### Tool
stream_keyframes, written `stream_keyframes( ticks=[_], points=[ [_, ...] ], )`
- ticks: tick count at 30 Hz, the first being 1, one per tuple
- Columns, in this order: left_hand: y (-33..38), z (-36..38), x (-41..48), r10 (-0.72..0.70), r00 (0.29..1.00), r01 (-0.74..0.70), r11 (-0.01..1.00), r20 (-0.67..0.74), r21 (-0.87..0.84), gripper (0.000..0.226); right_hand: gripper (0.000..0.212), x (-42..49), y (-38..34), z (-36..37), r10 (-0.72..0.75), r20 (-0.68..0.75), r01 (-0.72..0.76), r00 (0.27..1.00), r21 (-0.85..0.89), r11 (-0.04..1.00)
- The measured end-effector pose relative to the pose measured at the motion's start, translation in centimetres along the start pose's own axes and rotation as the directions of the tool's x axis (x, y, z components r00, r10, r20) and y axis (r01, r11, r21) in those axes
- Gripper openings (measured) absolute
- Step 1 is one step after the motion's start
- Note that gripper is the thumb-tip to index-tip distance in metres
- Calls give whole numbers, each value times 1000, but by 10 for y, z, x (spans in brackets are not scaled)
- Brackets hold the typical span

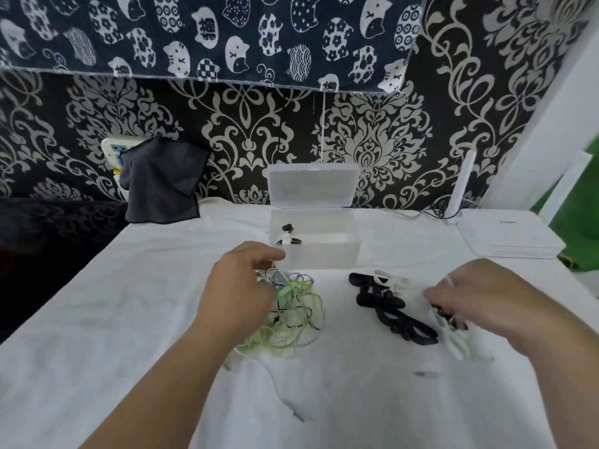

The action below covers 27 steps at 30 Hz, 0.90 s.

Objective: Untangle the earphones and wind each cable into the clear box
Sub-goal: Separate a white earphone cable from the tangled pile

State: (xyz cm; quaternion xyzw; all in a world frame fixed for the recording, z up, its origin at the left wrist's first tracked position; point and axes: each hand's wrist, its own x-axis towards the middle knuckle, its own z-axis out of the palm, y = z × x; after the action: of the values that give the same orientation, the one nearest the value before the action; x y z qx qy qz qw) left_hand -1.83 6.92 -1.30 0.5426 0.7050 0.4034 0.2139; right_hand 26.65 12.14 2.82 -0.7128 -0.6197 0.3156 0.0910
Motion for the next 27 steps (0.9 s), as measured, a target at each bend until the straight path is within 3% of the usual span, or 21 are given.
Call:
stream_keyframes(
  ticks=[1,3,6,8,11,13,14,16,20,23,27],
  points=[
    [4,-1,-2,-5,1000,6,996,9,-92,50,23,-1,-4,3,-17,-35,13,999,-108,994],
    [12,-4,-6,-11,999,20,964,38,-266,40,51,-5,-18,13,-110,-174,78,979,-184,980],
    [21,-6,-12,-4,996,39,927,94,-374,25,59,-18,-43,31,-390,-301,418,870,30,908],
    [26,-4,-15,23,993,20,932,114,-363,23,58,-26,-59,48,-557,-233,591,797,115,798],
    [30,-4,-18,51,990,-4,941,129,-338,22,50,-28,-66,74,-626,-146,642,766,141,753],
    [32,-6,-18,44,993,-9,952,106,-307,23,15,-26,-71,79,-623,-186,649,760,149,746],
    [33,-8,-17,31,996,-3,952,86,-306,25,9,-24,-72,80,-625,-215,659,750,167,733],
    [33,-13,-16,-4,1000,12,934,23,-356,28,24,-23,-75,78,-613,-235,656,754,240,715],
    [27,-25,-8,-135,982,32,806,-130,-591,40,27,-25,-77,64,-471,-265,529,841,586,614],
    [23,-34,0,-272,953,65,614,-134,-786,31,38,-23,-75,52,-384,-194,352,902,848,397],
    [7,-41,10,-430,872,74,587,-233,-806,33,34,-22,-71,31,-351,-119,176,929,975,137]
  ],
)
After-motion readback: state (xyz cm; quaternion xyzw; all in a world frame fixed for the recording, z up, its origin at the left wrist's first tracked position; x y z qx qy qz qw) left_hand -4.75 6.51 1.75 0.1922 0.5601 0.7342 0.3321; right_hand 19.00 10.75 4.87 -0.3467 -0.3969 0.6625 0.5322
